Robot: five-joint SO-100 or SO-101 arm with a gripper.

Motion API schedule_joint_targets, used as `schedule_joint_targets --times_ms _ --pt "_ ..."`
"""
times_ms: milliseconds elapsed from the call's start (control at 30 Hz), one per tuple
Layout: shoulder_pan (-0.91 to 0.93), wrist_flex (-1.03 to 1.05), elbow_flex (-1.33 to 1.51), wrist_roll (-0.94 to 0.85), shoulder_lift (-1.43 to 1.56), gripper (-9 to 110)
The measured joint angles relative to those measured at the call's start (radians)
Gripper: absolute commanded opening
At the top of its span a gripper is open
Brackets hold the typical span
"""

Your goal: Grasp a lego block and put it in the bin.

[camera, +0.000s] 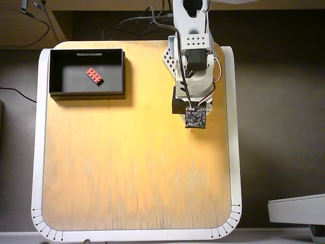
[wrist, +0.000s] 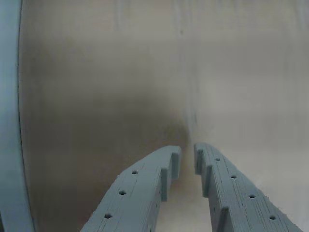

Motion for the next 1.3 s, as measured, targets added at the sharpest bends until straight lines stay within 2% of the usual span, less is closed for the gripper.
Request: schedule_joint_targets --times_ms 1300 --pt "0.002 0.023 0.0 -0.038 0.0 2"
